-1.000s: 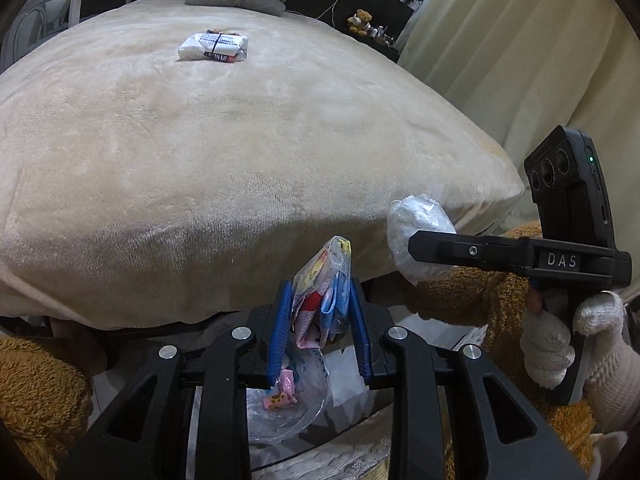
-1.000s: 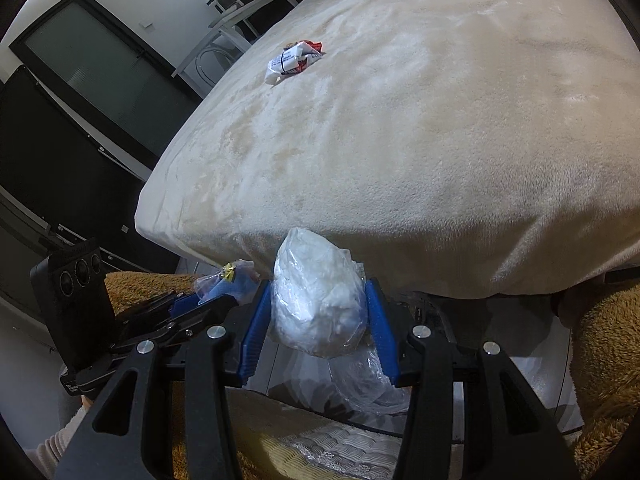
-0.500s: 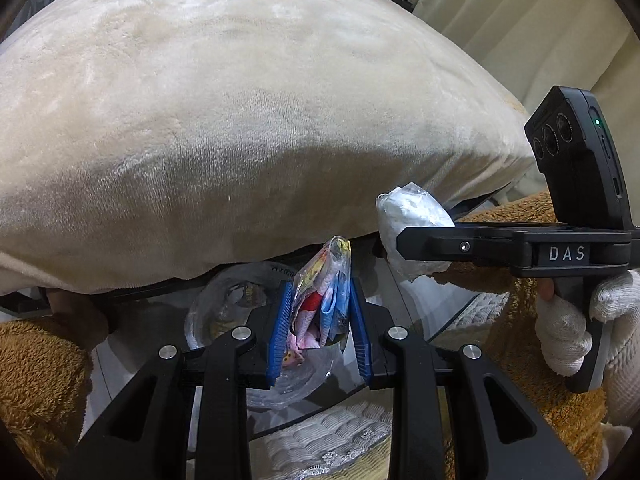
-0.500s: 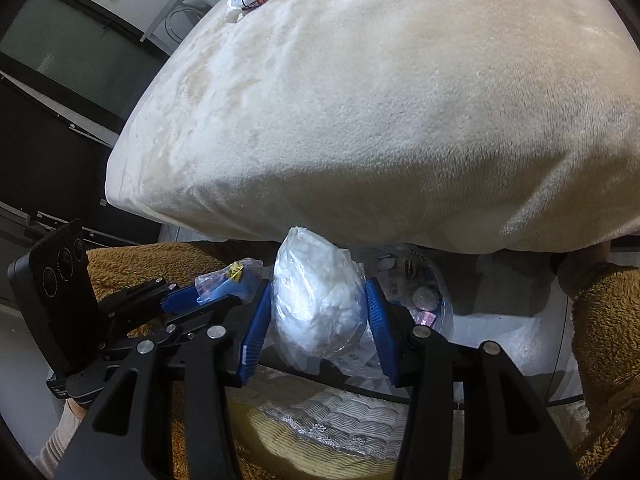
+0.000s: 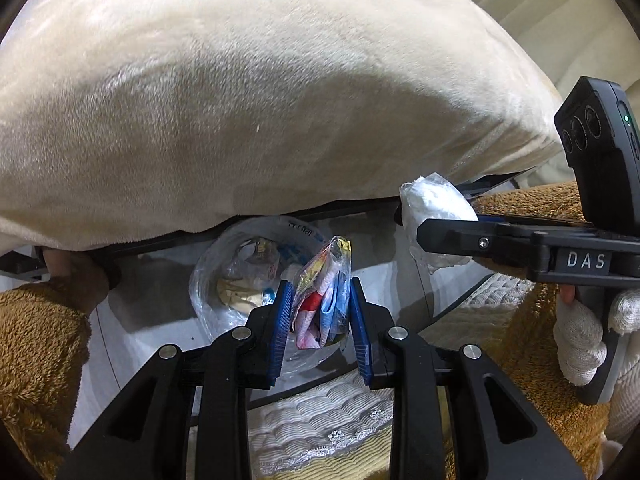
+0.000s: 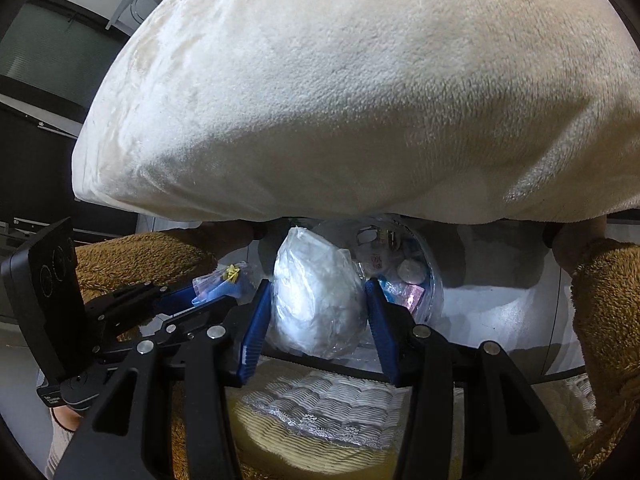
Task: Collect trash
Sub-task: 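Open the left tool over the clear bag while the right tool releases the white bag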
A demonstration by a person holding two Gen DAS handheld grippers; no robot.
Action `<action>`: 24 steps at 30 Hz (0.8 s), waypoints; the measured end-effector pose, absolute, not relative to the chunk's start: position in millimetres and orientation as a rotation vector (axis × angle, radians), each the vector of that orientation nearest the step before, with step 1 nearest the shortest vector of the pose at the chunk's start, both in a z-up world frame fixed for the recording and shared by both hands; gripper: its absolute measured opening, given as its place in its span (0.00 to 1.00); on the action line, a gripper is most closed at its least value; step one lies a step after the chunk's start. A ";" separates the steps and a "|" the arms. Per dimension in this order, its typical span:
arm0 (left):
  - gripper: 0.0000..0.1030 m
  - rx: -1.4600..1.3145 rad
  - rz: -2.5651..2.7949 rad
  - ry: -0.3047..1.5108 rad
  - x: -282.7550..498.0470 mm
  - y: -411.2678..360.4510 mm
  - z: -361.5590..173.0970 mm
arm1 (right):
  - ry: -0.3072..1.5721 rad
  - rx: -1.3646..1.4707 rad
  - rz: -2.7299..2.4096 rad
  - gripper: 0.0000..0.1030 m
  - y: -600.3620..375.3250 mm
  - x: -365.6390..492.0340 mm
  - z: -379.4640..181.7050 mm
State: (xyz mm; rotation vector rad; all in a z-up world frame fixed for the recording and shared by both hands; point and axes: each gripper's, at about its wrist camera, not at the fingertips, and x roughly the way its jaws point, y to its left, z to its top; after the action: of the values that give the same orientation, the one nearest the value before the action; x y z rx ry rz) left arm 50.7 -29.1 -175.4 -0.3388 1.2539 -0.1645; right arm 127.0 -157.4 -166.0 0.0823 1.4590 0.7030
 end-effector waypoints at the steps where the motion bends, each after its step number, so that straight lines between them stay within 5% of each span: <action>1: 0.27 -0.341 -0.160 1.262 50.7 -28.6 -177.0 | 1.466 0.080 0.698 0.46 -156.8 127.2 -167.4; 12: 0.29 -0.345 -0.156 1.298 51.3 -28.4 -183.0 | 1.469 0.130 0.707 0.48 -161.6 129.1 -164.9; 15: 0.53 -0.355 -0.140 1.314 51.1 -26.3 -186.3 | 1.468 0.143 0.714 0.50 -162.8 129.1 -163.9; 24: 0.53 -0.376 -0.116 1.282 50.1 -19.2 -179.6 | 1.462 0.150 0.709 0.53 -164.6 131.3 -161.4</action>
State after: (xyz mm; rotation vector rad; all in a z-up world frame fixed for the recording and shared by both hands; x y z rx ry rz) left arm 50.1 -19.2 -179.6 -0.3759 1.2821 -0.1164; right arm 131.3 -164.6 -161.4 0.1504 1.4623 0.7093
